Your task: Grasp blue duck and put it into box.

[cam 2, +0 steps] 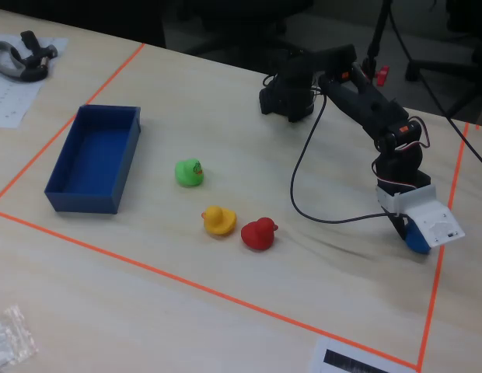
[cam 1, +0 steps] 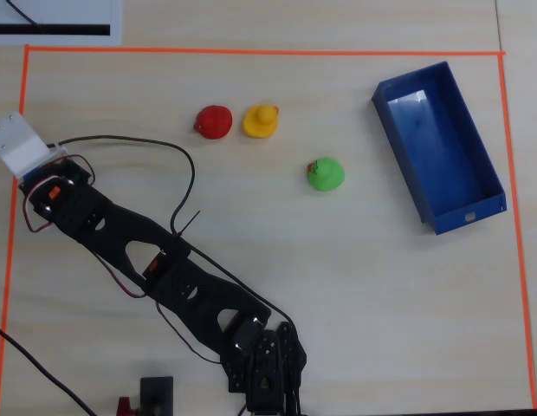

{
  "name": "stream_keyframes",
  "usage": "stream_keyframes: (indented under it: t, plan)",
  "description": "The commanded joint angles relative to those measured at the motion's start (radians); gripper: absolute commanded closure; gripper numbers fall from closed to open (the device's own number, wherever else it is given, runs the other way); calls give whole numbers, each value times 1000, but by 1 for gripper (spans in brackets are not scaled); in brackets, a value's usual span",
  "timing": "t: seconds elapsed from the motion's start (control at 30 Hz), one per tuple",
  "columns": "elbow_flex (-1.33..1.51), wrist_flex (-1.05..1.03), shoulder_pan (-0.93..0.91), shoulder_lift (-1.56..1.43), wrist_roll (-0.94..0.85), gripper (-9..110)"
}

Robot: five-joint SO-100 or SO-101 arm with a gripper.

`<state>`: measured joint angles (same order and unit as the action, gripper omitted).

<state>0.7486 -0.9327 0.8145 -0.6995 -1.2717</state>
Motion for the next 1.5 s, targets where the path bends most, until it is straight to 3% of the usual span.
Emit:
stream_keyframes:
  t: [0.0, 0.23, 0.43, 0.67, 0.8, 1.07, 1.47]
  plan:
    - [-23, -12, -71, -140, 35, 101]
    - [-80, -209, -276, -417, 74, 101]
    - [-330, -499, -696, -511, 71, 101]
    - [-181, -387, -1353, -526, -75, 101]
    - [-21, -267, -1583, -511, -158, 101]
    - [173, -98, -1779, -451, -209, 101]
    - [448, 141, -1810, -476, -253, 101]
